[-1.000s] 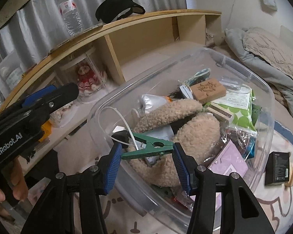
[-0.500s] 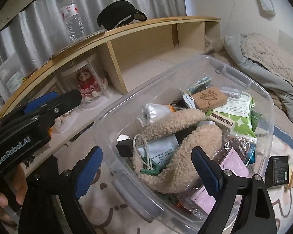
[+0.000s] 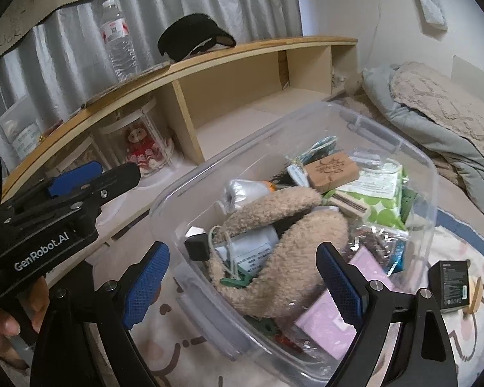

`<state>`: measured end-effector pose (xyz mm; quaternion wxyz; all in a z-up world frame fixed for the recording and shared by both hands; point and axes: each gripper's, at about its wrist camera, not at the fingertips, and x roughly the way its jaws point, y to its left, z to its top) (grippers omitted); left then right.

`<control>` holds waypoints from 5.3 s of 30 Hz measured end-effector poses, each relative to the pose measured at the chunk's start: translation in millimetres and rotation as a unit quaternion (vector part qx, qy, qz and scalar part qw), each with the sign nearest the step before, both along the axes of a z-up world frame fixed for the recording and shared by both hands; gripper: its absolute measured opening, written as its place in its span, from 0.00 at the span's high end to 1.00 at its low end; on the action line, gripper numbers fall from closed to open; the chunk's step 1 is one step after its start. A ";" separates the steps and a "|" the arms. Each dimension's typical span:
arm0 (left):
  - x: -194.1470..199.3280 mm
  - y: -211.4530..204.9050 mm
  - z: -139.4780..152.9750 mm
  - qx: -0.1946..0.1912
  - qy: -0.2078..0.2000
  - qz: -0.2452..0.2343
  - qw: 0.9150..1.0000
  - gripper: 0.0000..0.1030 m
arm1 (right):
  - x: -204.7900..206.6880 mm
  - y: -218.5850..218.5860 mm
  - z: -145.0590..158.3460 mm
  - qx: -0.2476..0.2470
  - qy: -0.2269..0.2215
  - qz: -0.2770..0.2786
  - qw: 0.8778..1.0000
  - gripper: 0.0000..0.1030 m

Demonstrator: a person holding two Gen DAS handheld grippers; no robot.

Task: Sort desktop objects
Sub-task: 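Open the right gripper to drop the green clothespin into the bin, then withdraw both tools from the bin back over the blanket, then move the left tool to the rope-wrapped tube while right approaches the wooden slat, then close the left gripper on the rope-wrapped tube while right closes on the wooden slat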

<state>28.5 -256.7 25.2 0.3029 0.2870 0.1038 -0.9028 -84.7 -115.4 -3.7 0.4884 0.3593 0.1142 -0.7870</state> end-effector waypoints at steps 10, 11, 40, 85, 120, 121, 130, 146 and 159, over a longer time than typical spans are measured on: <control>-7.9 17.3 0.2 -0.007 0.009 -0.028 1.000 0.14 | -29.9 53.0 21.0 -0.043 0.023 -0.050 0.998 0.00; -8.7 20.5 1.2 -0.013 0.011 -0.031 0.999 0.08 | -32.9 58.7 23.0 -0.048 0.023 -0.055 0.997 0.00; -63.8 137.3 18.9 -0.034 0.077 -0.162 0.983 0.00 | -54.3 229.1 28.2 -0.066 0.127 -0.179 0.973 0.00; -222.6 275.4 -121.2 0.022 -0.075 -0.171 0.982 0.00 | -223.1 327.7 -106.5 0.042 -0.048 -0.384 0.921 0.41; -275.7 231.3 -233.8 0.046 -0.221 -0.071 0.972 0.00 | -288.5 322.6 -188.4 0.032 -0.130 -0.406 0.904 0.49; -275.9 230.0 -235.3 0.049 -0.224 -0.068 0.971 0.00 | -288.9 322.3 -189.0 0.034 -0.129 -0.405 0.904 0.49; -274.6 218.7 -248.9 0.077 -0.244 -0.053 0.965 0.01 | -295.9 320.2 -197.8 0.027 -0.141 -0.397 0.906 0.49; -271.9 222.2 -253.9 0.114 -0.259 -0.059 0.957 0.05 | -295.4 307.3 -203.4 0.049 -0.139 -0.370 0.917 0.50; -268.9 229.1 -242.4 0.108 -0.257 -0.078 0.957 0.34 | -286.1 306.8 -203.0 0.082 -0.128 -0.338 0.929 0.77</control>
